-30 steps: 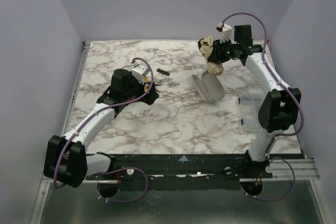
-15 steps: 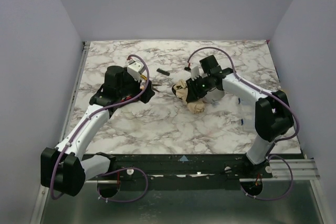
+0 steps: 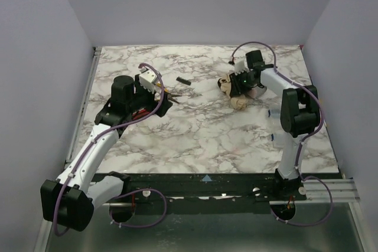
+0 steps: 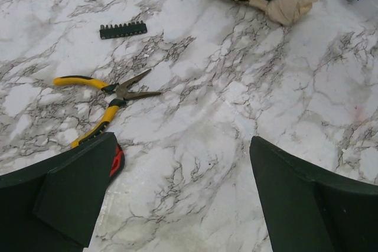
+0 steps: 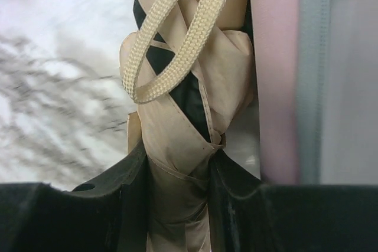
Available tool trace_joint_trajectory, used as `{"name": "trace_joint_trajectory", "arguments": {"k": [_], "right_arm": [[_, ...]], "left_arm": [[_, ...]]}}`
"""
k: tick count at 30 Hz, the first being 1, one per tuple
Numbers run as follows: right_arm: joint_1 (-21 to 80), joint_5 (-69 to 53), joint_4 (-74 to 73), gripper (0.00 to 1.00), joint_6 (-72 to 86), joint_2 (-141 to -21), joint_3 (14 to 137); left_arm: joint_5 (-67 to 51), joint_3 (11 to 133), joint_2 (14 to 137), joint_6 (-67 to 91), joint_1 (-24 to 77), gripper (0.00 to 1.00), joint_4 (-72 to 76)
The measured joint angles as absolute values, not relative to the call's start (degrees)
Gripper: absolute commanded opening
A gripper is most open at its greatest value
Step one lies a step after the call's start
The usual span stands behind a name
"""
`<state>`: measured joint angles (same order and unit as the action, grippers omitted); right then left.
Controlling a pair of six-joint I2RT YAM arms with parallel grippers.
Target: Open the umbrella
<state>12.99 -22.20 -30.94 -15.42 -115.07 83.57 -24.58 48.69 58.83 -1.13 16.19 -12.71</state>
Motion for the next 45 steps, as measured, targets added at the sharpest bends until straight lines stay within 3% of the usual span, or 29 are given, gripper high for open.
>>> {"name": "trace_joint_trajectory", "arguments": {"k": [9,24,37,45], "right_arm": [[6.42,-28.34,-33.76,0.00,-18.90,-117.47,95.88],[8.38,-59.20,-21.93,0.00,0.19,-94.30,89.45],[14.70,-56.86,-26.28,0.00,-34.48,-69.76,70.78],[21.43,-50.87,-34.68,0.00,-52.80,-66.00,68.58]], "left_arm": [[-26.81,59.16,64.86,-7.57,15.42,0.98,-18.52],[-43.90,67.85,63.48,-17.06,15.33,0.96,-22.31],[-51.99,69.84,60.58,-14.06,18.68,0.58,-20.29],[-47.88,71.79,58.70,-29.26,32.18,0.51,-25.26]]}}
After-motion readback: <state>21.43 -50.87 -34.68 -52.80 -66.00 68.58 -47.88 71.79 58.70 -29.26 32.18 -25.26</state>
